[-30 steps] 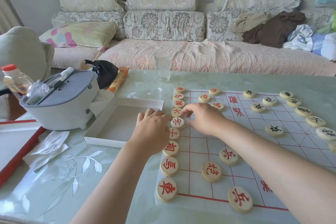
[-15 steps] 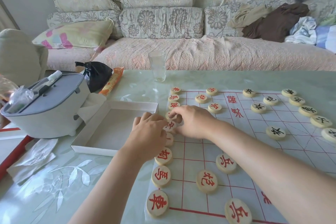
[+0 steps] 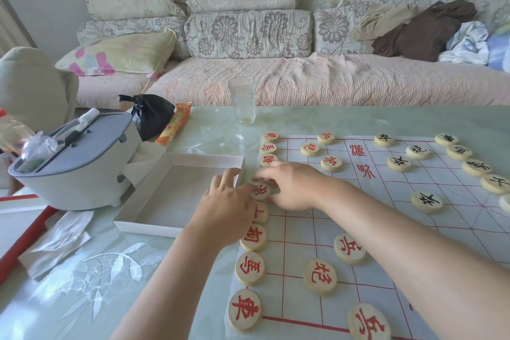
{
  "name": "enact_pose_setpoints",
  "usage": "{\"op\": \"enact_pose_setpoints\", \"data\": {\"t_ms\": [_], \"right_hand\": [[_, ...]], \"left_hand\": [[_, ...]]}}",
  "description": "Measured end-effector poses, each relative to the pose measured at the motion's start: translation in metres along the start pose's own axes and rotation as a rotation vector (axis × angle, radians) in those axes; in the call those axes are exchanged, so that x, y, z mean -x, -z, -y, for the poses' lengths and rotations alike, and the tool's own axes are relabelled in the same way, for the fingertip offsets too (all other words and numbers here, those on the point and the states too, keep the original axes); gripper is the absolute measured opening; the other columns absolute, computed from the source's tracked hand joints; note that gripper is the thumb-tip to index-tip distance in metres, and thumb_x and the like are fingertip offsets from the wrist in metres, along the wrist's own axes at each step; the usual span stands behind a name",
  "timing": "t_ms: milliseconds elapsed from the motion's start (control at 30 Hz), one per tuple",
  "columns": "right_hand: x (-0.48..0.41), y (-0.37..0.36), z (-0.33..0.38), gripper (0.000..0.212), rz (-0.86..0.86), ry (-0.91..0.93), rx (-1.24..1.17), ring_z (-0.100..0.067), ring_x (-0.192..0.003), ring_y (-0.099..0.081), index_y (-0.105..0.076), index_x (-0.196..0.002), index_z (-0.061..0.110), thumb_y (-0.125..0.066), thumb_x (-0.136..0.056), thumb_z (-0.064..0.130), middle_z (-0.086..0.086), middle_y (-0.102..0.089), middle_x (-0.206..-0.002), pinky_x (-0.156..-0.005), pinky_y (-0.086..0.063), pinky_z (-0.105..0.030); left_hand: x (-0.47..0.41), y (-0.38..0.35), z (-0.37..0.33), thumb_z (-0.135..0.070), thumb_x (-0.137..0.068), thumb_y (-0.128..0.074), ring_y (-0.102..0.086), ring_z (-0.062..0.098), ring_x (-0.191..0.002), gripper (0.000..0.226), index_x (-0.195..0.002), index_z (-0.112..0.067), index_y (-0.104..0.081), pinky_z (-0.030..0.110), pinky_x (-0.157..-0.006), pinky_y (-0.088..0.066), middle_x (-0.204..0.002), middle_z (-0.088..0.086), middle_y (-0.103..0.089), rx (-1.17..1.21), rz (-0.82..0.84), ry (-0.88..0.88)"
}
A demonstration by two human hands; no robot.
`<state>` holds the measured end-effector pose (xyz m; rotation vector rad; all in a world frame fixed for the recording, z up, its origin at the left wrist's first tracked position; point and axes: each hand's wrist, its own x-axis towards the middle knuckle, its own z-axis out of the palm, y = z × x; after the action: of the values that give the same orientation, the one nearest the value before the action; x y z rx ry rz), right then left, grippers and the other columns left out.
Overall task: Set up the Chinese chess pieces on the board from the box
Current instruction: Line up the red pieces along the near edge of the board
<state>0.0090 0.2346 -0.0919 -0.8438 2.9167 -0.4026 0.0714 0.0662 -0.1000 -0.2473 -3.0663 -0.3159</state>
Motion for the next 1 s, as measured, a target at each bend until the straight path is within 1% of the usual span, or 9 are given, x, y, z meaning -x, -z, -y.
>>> {"op": "enact_pose_setpoints", "data": {"t_ms": [100,200,267,333,433,567,700,833,1000], "right_hand": [[-0.0002,-0.0008,0.0001,0.042,0.023,-0.006,-0.004,-0.019,-0.114,-0.055,-0.055,-0.130,0.044,-0.059,-0.090,0.030,0.008,-0.055,-0.123,-0.082,-0.040,-0.030],[-0.0016,-0.0003,0.0001,0.035,-0.009,-0.010,0.012,-0.019,-0.113,-0.056,-0.057,-0.126,0.042,-0.060,-0.091,0.039,0.006,-0.055,-0.125,-0.079,-0.038,-0.030],[-0.0023,-0.0009,0.0003,0.038,-0.018,-0.014,0.008,-0.021,-0.115,-0.056,-0.056,-0.128,0.041,-0.061,-0.091,0.043,0.005,-0.054,-0.128,-0.080,-0.039,-0.031],[-0.0027,-0.0022,0.0001,0.046,0.001,-0.016,-0.006,-0.021,-0.118,-0.055,-0.051,-0.135,0.042,-0.061,-0.090,0.041,0.004,-0.052,-0.133,-0.085,-0.041,-0.031],[-0.0023,-0.0034,0.0014,0.043,0.026,-0.009,-0.022,-0.020,-0.115,-0.055,-0.054,-0.131,0.045,-0.062,-0.090,0.035,0.005,-0.052,-0.128,-0.083,-0.040,-0.030],[-0.0023,-0.0019,0.0031,0.033,0.004,-0.012,-0.017,-0.022,-0.109,-0.057,-0.059,-0.125,0.041,-0.059,-0.091,0.040,0.004,-0.054,-0.124,-0.081,-0.042,-0.031],[-0.0018,-0.0025,0.0009,0.040,0.010,-0.018,-0.041,-0.021,-0.113,-0.056,-0.056,-0.130,0.042,-0.060,-0.090,0.040,0.004,-0.052,-0.128,-0.087,-0.044,-0.032],[-0.0024,-0.0039,0.0000,0.035,0.013,-0.013,-0.053,-0.020,-0.111,-0.056,-0.058,-0.125,0.043,-0.060,-0.091,0.037,0.005,-0.052,-0.124,-0.083,-0.043,-0.031],[-0.0035,-0.0052,-0.0013,0.039,0.012,-0.021,-0.062,-0.019,-0.111,-0.056,-0.057,-0.128,0.042,-0.060,-0.090,0.036,0.006,-0.055,-0.123,-0.083,-0.044,-0.030]], "left_hand": [[0.0004,0.0008,-0.0001,-0.034,-0.097,-0.036,-0.025,0.021,-0.132,0.042,-0.139,-0.040,-0.042,0.037,-0.107,-0.033,-0.150,-0.003,-0.018,0.039,0.021,0.012],[0.0003,0.0011,0.0010,-0.036,-0.096,-0.038,-0.029,0.023,-0.134,0.044,-0.140,-0.041,-0.038,0.038,-0.105,-0.036,-0.149,-0.001,-0.024,0.065,0.057,0.034],[-0.0003,0.0008,0.0021,-0.038,-0.096,-0.039,-0.033,0.022,-0.133,0.043,-0.140,-0.041,-0.039,0.036,-0.103,-0.037,-0.145,-0.001,-0.031,0.078,0.087,0.060],[-0.0010,0.0004,0.0032,-0.040,-0.096,-0.040,-0.035,0.020,-0.130,0.043,-0.139,-0.043,-0.039,0.035,-0.101,-0.037,-0.140,-0.002,-0.037,0.089,0.099,0.069],[-0.0017,0.0007,0.0045,-0.042,-0.095,-0.040,-0.034,0.019,-0.129,0.044,-0.139,-0.045,-0.037,0.036,-0.103,-0.035,-0.138,-0.003,-0.040,0.082,0.094,0.067],[-0.0013,0.0013,0.0061,-0.045,-0.095,-0.039,-0.032,0.020,-0.130,0.043,-0.138,-0.047,-0.037,0.038,-0.104,-0.033,-0.141,-0.004,-0.038,0.056,0.088,0.064],[-0.0026,0.0006,0.0055,-0.044,-0.096,-0.038,-0.026,0.019,-0.133,0.043,-0.138,-0.049,-0.035,0.039,-0.105,-0.031,-0.145,-0.004,-0.033,0.053,0.103,0.075],[-0.0031,0.0007,0.0043,-0.042,-0.096,-0.037,-0.018,0.020,-0.138,0.043,-0.139,-0.049,-0.036,0.040,-0.108,-0.029,-0.150,-0.003,-0.027,0.060,0.091,0.071],[-0.0019,-0.0009,0.0052,-0.044,-0.096,-0.039,-0.017,0.020,-0.138,0.043,-0.139,-0.048,-0.037,0.040,-0.108,-0.028,-0.150,-0.004,-0.026,0.060,0.087,0.063]]}}
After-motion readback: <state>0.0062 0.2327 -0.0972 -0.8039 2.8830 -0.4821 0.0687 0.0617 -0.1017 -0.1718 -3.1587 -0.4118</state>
